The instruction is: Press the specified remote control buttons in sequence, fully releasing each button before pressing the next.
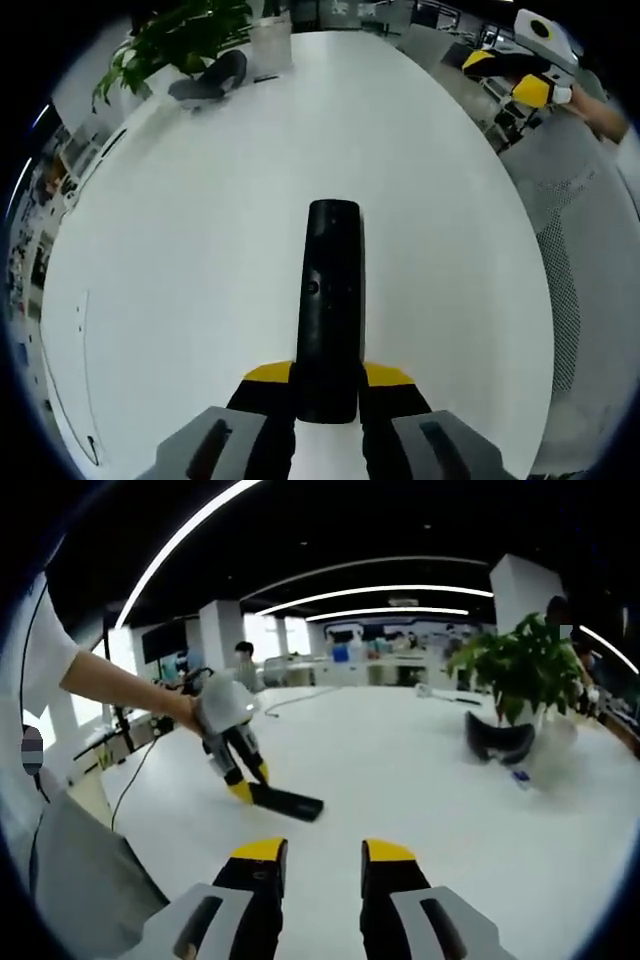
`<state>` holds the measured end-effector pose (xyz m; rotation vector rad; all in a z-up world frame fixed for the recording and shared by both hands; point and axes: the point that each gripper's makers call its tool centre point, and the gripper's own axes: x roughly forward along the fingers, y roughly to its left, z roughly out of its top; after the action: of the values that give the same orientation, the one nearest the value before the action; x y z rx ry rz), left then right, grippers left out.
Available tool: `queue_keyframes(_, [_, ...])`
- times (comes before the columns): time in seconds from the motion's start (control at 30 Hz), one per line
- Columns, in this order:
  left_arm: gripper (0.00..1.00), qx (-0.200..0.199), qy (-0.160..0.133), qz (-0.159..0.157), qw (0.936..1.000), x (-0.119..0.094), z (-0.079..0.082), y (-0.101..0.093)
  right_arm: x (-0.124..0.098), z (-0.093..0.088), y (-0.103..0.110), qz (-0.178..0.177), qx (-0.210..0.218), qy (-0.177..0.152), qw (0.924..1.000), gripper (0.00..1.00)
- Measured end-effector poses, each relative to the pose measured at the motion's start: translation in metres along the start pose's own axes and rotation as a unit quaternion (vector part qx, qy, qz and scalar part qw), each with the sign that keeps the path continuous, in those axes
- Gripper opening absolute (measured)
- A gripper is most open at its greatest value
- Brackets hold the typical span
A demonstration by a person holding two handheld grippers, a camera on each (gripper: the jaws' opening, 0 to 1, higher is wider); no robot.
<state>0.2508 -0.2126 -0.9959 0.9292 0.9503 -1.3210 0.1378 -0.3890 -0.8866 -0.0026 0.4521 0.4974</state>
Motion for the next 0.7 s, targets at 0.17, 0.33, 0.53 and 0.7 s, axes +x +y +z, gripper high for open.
queue_keyframes(0.17, [0.22,0.004,0.003,-0.003,1.0,0.0,0.0,-0.008,0.0,0.0,0.002,0.004,-0.004,0.001,1.0,0.25])
queue_keyframes(0.33, [0.22,0.004,0.004,-0.002,1.0,0.0,0.001,-0.02,-0.001,0.0,0.002,0.004,-0.003,-0.001,1.0,0.24])
queue_keyframes(0.53, [0.24,0.029,-0.011,-0.006,0.9995,0.001,0.002,-0.035,-0.001,0.0,0.003,0.007,-0.004,-0.001,1.0,0.24])
queue_keyframes(0.7, [0.24,0.037,-0.044,-0.008,0.9983,0.0,0.002,-0.034,-0.001,0.0,0.005,0.01,-0.005,-0.001,0.9999,0.24])
